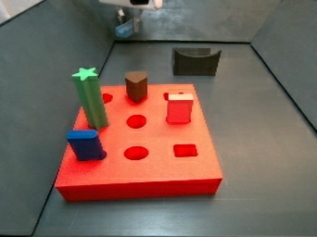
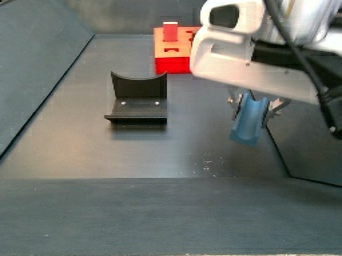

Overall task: Pick up the arch object. Move up. Place the arch object on the fixture. Regrasp the arch object. Move to above the board. Insert the arch object.
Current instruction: Place the arch object on the fixture.

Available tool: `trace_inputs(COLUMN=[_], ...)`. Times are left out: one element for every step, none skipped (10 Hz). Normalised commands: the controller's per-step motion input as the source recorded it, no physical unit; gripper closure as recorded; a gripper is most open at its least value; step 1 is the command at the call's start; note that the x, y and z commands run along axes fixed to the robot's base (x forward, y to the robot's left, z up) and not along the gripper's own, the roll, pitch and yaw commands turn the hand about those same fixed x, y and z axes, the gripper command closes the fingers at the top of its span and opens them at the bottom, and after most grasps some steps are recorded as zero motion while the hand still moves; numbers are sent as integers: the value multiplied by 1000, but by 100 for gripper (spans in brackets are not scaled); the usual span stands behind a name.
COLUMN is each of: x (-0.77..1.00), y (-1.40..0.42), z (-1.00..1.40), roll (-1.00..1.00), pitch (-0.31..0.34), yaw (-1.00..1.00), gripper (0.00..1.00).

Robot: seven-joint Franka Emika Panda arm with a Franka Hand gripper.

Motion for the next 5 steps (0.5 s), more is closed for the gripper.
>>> trace_inputs(x=[-18, -20, -23, -26, -28], y=[0, 0, -2, -6, -12], z=[1000, 1000, 1000, 1000, 1000], roll=[51, 60, 81, 94, 97], pitch=[49, 79, 96, 103, 107], yaw=[0, -3, 2, 13, 17], gripper=[100, 100, 100, 100, 100])
